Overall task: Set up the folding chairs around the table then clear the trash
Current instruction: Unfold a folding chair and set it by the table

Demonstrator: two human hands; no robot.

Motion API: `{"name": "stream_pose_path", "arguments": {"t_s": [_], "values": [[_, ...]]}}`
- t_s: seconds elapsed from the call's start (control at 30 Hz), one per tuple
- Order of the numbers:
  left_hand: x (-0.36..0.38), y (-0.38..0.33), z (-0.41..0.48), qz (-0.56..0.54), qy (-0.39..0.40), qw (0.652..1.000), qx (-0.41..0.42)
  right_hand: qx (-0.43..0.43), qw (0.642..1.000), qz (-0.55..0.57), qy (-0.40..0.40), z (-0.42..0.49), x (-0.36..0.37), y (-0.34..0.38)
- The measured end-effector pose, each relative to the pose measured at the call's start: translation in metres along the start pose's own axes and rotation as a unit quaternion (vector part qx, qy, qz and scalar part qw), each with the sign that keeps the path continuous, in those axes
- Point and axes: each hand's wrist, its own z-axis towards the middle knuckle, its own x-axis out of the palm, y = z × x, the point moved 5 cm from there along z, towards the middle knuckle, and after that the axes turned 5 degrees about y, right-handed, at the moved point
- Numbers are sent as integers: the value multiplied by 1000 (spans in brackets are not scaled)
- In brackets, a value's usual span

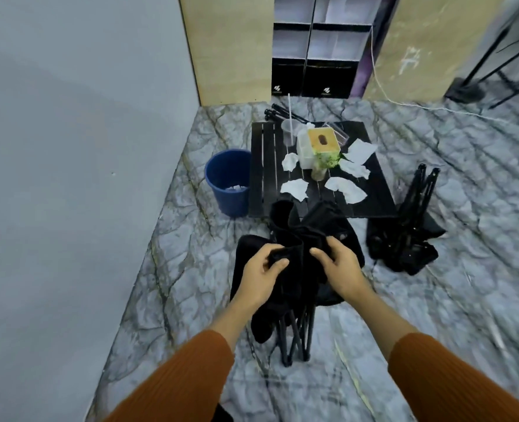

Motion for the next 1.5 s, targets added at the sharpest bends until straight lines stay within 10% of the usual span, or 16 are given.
{"name": "stream_pose_path", "arguments": {"t_s": [0.3, 0.8, 1.5], "values": [[52, -37, 17, 171, -35, 984, -31, 24, 1000, 8, 17, -10, -78, -41], [-38, -152, -36, 228, -91, 969, -3, 47, 975, 106, -188, -75, -284, -37], [24, -38, -176, 439, 58, 894, -66, 95, 993, -73, -1, -245, -234, -142]]}}
